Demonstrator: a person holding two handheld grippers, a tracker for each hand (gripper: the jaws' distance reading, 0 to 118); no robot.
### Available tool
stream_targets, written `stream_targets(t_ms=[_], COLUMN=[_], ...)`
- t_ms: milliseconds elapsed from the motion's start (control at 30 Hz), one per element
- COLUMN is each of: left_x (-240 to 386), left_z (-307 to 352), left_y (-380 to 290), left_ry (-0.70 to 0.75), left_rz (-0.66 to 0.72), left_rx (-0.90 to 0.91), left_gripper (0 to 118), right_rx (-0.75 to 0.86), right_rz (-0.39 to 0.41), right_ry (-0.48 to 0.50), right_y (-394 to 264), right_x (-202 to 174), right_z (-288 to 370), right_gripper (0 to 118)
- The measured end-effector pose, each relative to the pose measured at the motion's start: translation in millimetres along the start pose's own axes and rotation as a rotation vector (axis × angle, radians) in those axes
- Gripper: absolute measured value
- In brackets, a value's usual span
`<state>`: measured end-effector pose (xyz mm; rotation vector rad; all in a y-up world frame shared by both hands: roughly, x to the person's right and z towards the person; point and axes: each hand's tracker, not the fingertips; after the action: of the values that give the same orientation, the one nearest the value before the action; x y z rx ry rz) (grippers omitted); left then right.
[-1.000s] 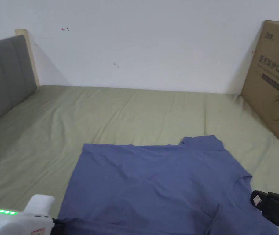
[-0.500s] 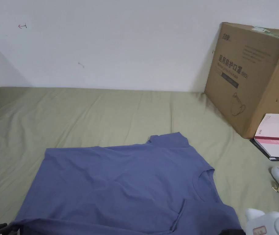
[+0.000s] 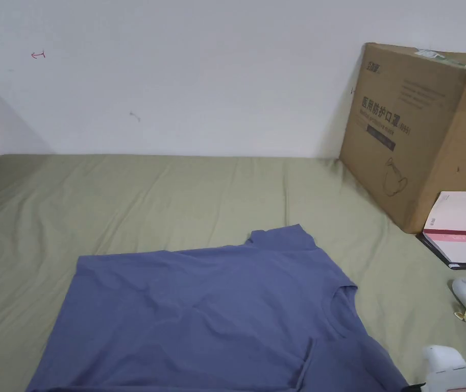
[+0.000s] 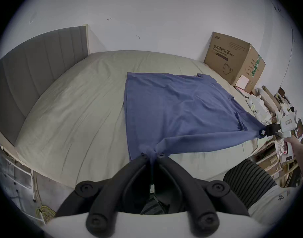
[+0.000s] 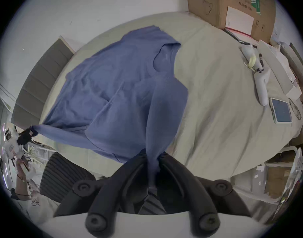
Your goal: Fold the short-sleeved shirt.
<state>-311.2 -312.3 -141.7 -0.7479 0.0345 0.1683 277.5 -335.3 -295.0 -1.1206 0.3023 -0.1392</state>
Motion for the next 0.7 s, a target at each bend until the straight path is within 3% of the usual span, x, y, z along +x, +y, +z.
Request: stream_targets(t_ms=[300, 467, 700], left_x=[-2.2, -6.1, -23.0], left_z=[25.7, 4.2, -85.2], left_y=[7.3, 48.3, 109.6], left_ry=[-0.007, -0.018, 0.006], left_rz=[-0.027, -0.047, 0.007], left_rx=[0.033, 0.041, 0.013], left_gripper=[2, 2, 2], right_rx=[0.043, 0.095, 0.204], right_rz=[-0.004, -0.014, -0.176], right_ry=[0.031, 0.039, 0.083], right_y=[-9.0, 24.9, 122.7], right_x=[-7.3, -16.2, -14.9], right_z=[45.8, 54.5, 4.5], right_gripper=[7, 7, 7])
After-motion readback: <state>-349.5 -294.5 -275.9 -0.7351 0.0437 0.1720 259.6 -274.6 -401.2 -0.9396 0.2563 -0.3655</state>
